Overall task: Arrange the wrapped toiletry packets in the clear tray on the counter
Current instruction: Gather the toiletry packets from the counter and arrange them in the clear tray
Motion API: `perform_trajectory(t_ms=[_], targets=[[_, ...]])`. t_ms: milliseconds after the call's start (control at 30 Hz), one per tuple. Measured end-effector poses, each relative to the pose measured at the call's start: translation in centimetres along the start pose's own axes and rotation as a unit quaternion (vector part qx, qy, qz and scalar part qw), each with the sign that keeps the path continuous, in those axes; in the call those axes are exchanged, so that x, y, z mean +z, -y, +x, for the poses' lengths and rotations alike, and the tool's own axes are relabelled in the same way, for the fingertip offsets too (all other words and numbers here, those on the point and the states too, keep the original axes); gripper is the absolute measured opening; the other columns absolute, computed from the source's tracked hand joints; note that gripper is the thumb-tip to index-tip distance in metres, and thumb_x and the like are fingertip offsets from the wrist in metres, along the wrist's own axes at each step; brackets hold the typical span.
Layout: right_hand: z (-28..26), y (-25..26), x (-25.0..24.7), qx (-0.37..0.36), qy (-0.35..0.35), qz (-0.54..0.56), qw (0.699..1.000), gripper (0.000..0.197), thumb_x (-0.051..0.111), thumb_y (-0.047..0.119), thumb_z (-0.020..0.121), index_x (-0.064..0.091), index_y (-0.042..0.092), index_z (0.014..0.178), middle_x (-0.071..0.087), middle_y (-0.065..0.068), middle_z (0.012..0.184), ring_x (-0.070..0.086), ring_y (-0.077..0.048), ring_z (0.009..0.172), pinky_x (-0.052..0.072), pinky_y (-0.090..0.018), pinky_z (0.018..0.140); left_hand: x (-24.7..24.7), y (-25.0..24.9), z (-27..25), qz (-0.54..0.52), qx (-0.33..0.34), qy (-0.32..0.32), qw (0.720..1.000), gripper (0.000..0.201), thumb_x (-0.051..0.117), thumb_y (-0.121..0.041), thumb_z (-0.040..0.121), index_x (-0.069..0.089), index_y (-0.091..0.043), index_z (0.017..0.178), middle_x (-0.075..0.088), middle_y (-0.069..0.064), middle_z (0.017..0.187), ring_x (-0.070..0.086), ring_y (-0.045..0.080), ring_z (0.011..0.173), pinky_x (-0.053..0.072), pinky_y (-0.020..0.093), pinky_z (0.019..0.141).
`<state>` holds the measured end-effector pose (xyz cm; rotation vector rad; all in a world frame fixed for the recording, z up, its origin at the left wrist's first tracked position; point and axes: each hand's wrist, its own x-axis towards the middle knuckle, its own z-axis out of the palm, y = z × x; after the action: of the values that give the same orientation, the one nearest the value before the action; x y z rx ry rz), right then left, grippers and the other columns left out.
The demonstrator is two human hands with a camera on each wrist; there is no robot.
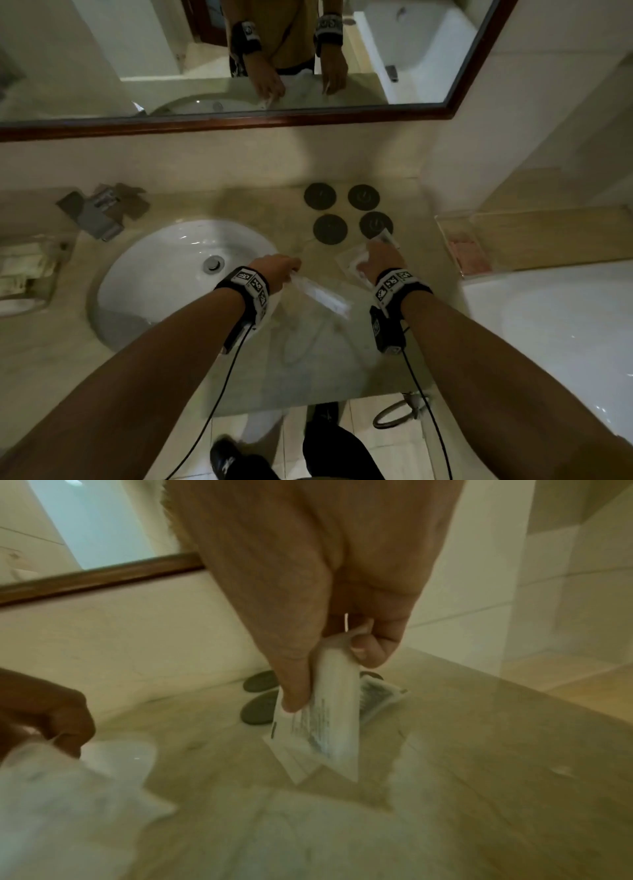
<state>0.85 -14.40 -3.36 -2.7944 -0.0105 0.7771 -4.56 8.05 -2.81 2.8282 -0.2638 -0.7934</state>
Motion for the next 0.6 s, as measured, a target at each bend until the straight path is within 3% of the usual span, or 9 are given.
perform_trajectory(t_ms=[167, 367, 533, 600], targets=[[-3.0, 6.6, -0.8, -0.061, -0.083, -0.009, 0.995, 0.044, 0.057, 0.031, 0.092, 0.051, 0.009, 0.130, 0.058, -0.015, 0.127, 0.056, -0.034, 0.115, 0.047, -0.041, 0.092, -1.6, 4.4, -6.0, 0.000, -0.039, -0.016, 0.999, 0.032, 0.045, 0.001, 0.089, 0.054, -0.019, 0.112, 0.063, 0.003, 0.111, 0.056, 0.021, 0.087, 0.044, 0.032, 0.075], [-8.1, 17.6, 1.3, -0.136, -0.093, -0.001, 0.986, 0.053, 0.052, 0.033, 0.095, 0.040, 0.013, 0.141, 0.050, -0.014, 0.139, 0.048, -0.032, 0.126, 0.040, -0.038, 0.100, -1.6, 12.8, -15.6, -0.012, -0.101, -0.057, 0.993, 0.041, 0.048, -0.008, 0.092, 0.052, -0.022, 0.131, 0.058, 0.003, 0.128, 0.056, 0.024, 0.116, 0.044, 0.033, 0.094], [-12.4, 27.7, 4.7, -0.218, -0.093, 0.050, 0.970, 0.034, 0.056, 0.018, 0.092, 0.053, 0.010, 0.125, 0.059, -0.015, 0.125, 0.057, -0.031, 0.111, 0.044, -0.031, 0.087, -0.5, 20.6, -24.3, 0.006, -0.138, -0.075, 0.988, 0.033, 0.048, -0.010, 0.091, 0.052, -0.017, 0.122, 0.058, 0.011, 0.125, 0.055, 0.030, 0.115, 0.045, 0.035, 0.091], [-14.3, 31.5, 6.2, -0.243, -0.101, 0.054, 0.963, 0.028, 0.055, 0.014, 0.091, 0.057, 0.012, 0.119, 0.062, -0.013, 0.117, 0.060, -0.029, 0.098, 0.044, -0.022, 0.075, 0.1, 23.4, -27.6, 0.010, -0.164, -0.076, 0.984, 0.032, 0.049, -0.012, 0.091, 0.053, -0.016, 0.122, 0.060, 0.012, 0.123, 0.057, 0.030, 0.114, 0.045, 0.034, 0.090]])
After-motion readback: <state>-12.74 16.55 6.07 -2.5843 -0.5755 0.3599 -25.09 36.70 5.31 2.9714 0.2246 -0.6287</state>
